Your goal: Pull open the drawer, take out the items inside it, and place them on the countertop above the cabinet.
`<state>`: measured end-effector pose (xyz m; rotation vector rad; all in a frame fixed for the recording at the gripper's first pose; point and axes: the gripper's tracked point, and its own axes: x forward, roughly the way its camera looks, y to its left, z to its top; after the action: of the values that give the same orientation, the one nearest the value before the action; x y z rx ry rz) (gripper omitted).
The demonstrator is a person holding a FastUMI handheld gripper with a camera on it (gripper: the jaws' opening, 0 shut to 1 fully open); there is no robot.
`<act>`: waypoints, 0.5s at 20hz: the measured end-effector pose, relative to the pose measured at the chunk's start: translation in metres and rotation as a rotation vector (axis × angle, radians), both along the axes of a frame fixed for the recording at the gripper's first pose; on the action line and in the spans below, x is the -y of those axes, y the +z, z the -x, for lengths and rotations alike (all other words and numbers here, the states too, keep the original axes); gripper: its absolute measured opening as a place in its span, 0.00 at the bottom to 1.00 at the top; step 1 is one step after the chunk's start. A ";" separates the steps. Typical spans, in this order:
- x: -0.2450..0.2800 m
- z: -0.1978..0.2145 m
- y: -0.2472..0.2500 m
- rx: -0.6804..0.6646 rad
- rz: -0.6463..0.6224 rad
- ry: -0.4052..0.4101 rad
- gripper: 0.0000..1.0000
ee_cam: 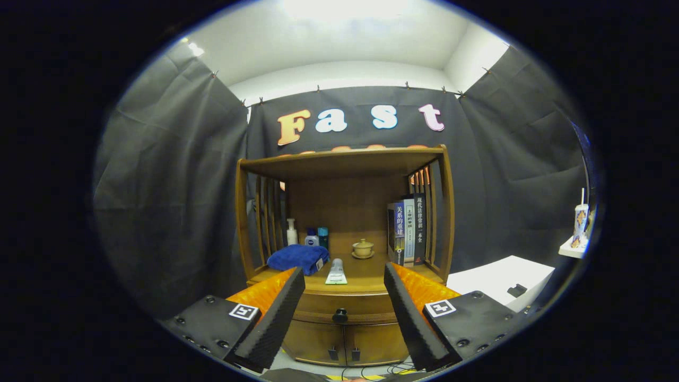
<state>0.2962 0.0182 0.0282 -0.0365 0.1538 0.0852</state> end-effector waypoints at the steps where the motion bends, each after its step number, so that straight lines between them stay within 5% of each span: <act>1: 0.000 0.004 0.004 0.008 0.003 0.005 0.98; 10: -0.013 0.025 0.027 0.058 0.010 0.070 0.98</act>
<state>0.2715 0.0314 0.0551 -0.0547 0.0955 0.1535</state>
